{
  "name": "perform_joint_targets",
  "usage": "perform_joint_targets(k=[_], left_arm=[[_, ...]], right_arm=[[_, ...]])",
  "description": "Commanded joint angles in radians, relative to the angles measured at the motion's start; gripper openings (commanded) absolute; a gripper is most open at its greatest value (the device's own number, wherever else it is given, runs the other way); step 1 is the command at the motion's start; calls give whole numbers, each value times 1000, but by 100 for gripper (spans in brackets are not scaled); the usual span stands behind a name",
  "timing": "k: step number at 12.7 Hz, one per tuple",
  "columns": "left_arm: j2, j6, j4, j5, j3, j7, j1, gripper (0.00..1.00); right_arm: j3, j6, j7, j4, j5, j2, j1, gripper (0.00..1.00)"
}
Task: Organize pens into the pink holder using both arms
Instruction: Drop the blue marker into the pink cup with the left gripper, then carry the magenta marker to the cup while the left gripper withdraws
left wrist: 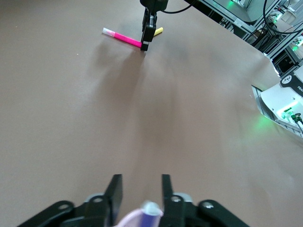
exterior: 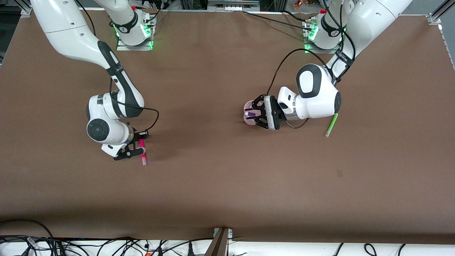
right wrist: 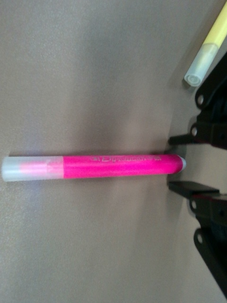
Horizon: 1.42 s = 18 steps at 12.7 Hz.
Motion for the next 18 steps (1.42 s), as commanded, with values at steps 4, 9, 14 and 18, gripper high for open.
perform_joint_targets(k=[4,9,14,18], left_arm=[[-67,-4,-4,-40,-33,-6,39,100],[-111,-270,66,-23,-21,-236,136,100],[-117,-554,276,375,-22,-616,174,100],[-130,-797,428,642,-14,-899,177,100]], right_arm=[[5,1,-22,5,15,-14,-12,12],[15,-188,-11,128,21,-27,-2,8],[18,-437,167,270,176,-27,50,5],[18,-586,477,358,419,-25,130,5]])
